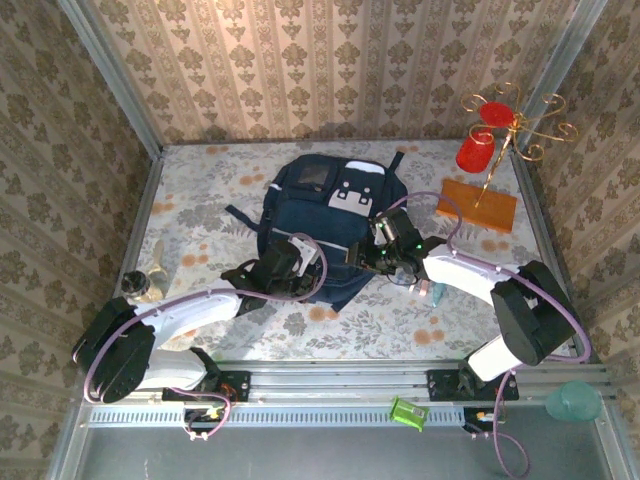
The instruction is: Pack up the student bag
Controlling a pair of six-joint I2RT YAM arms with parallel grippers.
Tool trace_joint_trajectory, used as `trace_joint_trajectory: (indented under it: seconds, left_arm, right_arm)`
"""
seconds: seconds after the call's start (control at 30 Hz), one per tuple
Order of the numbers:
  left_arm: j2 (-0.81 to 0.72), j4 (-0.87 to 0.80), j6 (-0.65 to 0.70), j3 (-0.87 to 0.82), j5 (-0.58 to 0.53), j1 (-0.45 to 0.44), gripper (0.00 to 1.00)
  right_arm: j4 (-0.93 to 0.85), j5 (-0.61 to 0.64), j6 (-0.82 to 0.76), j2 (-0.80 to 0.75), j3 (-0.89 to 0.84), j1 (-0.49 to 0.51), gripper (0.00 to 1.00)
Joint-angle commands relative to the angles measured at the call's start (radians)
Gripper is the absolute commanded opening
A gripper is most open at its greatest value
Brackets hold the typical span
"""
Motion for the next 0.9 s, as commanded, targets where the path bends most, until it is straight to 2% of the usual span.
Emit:
trace_joint_trajectory:
  seconds: [0.0,0.17,0.2,0.53,0.73,0.87]
  left_arm:
    - [0.001,-0.024,0.021,0.010,-0.008,-0.015,0.00]
    - [-0.012,-0.060,0.040,0.014,-0.061,-0.012,0.00]
    - [-0.019,-0.073,0.048,0.015,-0.072,-0.007,0.00]
    - [-0.076,-0.128,0.082,-0.011,-0.141,0.108,0.00]
    - [-0.073,-0.151,0.099,0.000,-0.206,0.184,0.00]
    - [-0.064,-0.130,0.121,0.009,-0.123,0.203,0.00]
  right_arm:
    - [0.090,0.060,0.018,0.008,0.009,0.005,0.30]
    - [0.040,0.095,-0.016,-0.022,0.008,-0.011,0.02]
    - [0.018,0.103,-0.030,-0.032,0.006,-0.020,0.00]
    - [-0.185,0.098,-0.208,-0.096,0.025,-0.147,0.00]
    - [-0.332,0.101,-0.350,-0.043,0.143,-0.199,0.00]
    - [-0.413,0.146,-0.411,0.036,0.256,-0.205,0.00]
